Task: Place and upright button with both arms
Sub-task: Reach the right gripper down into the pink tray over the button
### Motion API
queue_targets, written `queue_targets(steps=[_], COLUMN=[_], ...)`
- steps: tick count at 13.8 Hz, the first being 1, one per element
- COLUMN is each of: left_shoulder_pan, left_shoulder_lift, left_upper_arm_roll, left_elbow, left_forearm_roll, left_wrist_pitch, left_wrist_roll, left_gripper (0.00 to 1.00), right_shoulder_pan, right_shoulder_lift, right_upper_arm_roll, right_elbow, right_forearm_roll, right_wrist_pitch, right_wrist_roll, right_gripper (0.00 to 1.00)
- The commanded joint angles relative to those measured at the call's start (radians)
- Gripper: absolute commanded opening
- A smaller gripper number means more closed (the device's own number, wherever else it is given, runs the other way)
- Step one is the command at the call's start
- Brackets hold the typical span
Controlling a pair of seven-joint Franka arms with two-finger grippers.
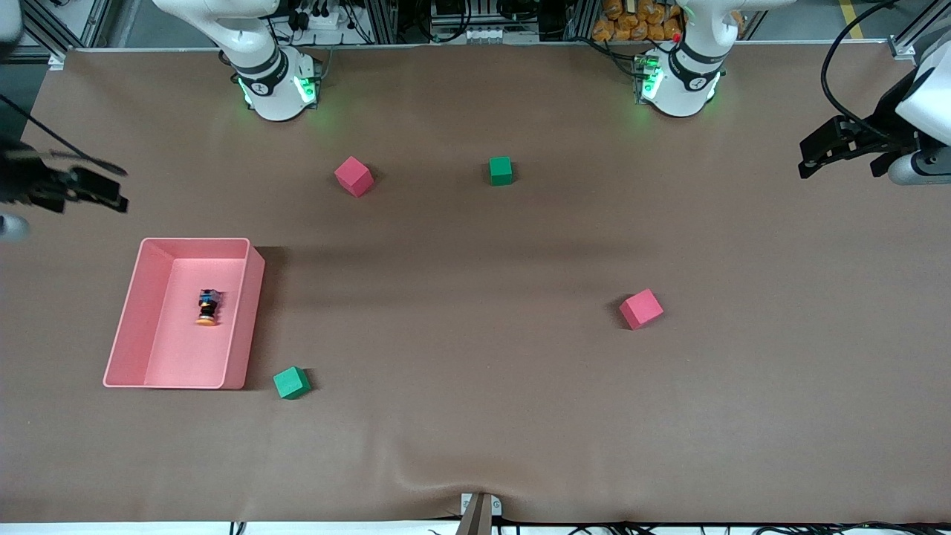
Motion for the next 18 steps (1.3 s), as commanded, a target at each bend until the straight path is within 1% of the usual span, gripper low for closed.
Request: queue_targets(steps=[1,2,5,7,10,12,14,16,18], left_shoulder_pan=[0.003,0.005,0.003,0.005,0.006,0.006,0.006,0.006,0.006], left_shoulder_lift=[0.013,0.015,0.024,0.023,0.021,0.021,0.020,0.016,0.013], left_upper_arm_roll=[-0.007,-0.007,-0.007,-0.007,-0.007,-0.007,-0.007,-0.007,-0.007], left_elbow=[0.023,0.022,0.022,0.022,0.022,0.023,0.023,0.022,0.022], left_forearm_roll=[0.011,0.011,0.011,0.011,0.011,0.009,0.009,0.009,0.009], left_wrist_pitch=[-0.012,-0.011,-0.011,-0.011,-0.011,-0.011,-0.011,-0.014,-0.018], left_wrist_roll=[0.003,-0.001,0.000,0.005,0.006,0.006,0.006,0.008,0.008], left_gripper=[1.00,1.00,1.00,1.00,1.00,1.00,1.00,1.00,1.00], right_shoulder_pan=[0.001,-0.001,-0.030,-0.048,-0.061,-0.064,-0.088,-0.102,-0.114], right_shoulder_lift=[0.102,0.125,0.127,0.128,0.133,0.157,0.212,0.261,0.297], right_upper_arm_roll=[-0.006,-0.006,-0.006,-0.006,-0.004,-0.004,-0.003,-0.004,-0.004], right_elbow=[0.012,0.000,-0.168,-0.251,-0.351,-0.386,-0.393,-0.393,-0.394], right_forearm_roll=[-0.004,-0.004,-0.004,-0.003,-0.001,-0.001,0.002,0.042,0.057], right_wrist_pitch=[0.005,0.031,0.233,0.336,0.481,0.552,0.610,0.655,0.689], right_wrist_roll=[-0.012,-0.012,-0.025,-0.132,-0.154,-0.156,-0.183,-0.228,-0.245], right_gripper=[1.00,1.00,1.00,1.00,1.00,1.00,1.00,1.00,1.00])
